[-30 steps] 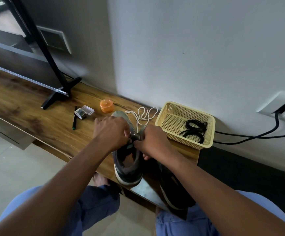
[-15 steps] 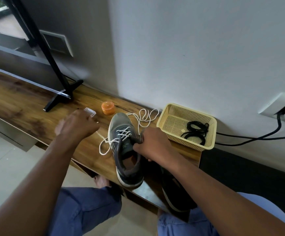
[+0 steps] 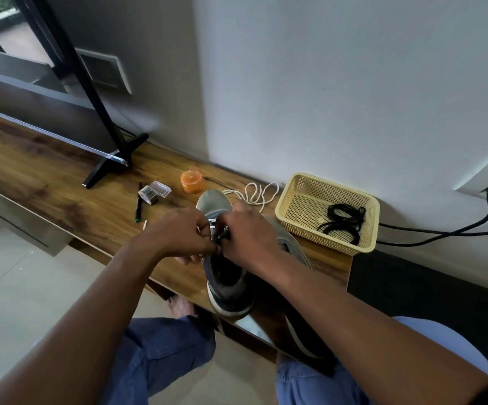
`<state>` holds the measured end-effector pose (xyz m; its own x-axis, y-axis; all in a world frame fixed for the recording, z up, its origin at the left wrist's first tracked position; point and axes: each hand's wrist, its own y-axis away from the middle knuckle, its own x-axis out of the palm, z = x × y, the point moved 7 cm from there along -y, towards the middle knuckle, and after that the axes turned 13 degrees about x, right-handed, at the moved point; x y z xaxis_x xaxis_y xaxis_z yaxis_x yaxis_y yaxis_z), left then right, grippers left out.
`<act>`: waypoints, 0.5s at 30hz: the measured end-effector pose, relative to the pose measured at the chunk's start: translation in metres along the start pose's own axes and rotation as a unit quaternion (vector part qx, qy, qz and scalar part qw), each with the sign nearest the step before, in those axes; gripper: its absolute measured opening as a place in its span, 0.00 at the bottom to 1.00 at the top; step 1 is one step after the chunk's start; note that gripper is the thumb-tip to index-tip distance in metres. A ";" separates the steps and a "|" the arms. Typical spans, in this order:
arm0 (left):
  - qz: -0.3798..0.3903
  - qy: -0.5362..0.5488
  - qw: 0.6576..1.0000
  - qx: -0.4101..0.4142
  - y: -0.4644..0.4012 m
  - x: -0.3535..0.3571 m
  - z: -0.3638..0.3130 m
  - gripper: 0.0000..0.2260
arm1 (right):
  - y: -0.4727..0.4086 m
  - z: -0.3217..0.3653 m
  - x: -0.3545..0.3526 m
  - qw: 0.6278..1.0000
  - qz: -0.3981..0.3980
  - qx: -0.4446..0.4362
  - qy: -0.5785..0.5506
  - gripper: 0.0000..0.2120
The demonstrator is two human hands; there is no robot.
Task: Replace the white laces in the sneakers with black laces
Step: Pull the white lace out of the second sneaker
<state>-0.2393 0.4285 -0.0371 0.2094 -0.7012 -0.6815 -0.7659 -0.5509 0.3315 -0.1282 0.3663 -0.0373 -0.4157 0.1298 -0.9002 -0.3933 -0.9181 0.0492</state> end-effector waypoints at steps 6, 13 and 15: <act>0.014 0.074 0.994 -0.085 0.004 0.004 0.016 0.07 | -0.005 -0.014 -0.005 0.994 -0.053 0.063 -0.070 0.03; 0.022 0.128 0.985 -0.112 0.007 0.001 0.025 0.06 | -0.021 -0.062 -0.007 0.918 -0.003 0.279 -0.281 0.03; 0.021 0.136 0.985 -0.106 0.005 0.002 0.026 0.05 | -0.018 -0.053 -0.004 0.942 0.020 0.232 -0.244 0.06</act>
<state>-0.2590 0.4365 -0.0535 0.3571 -0.8050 -0.4737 -0.6399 -0.5803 0.5038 -0.0758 0.3626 -0.0571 -0.7206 0.3580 -0.5938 -0.6376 -0.6786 0.3646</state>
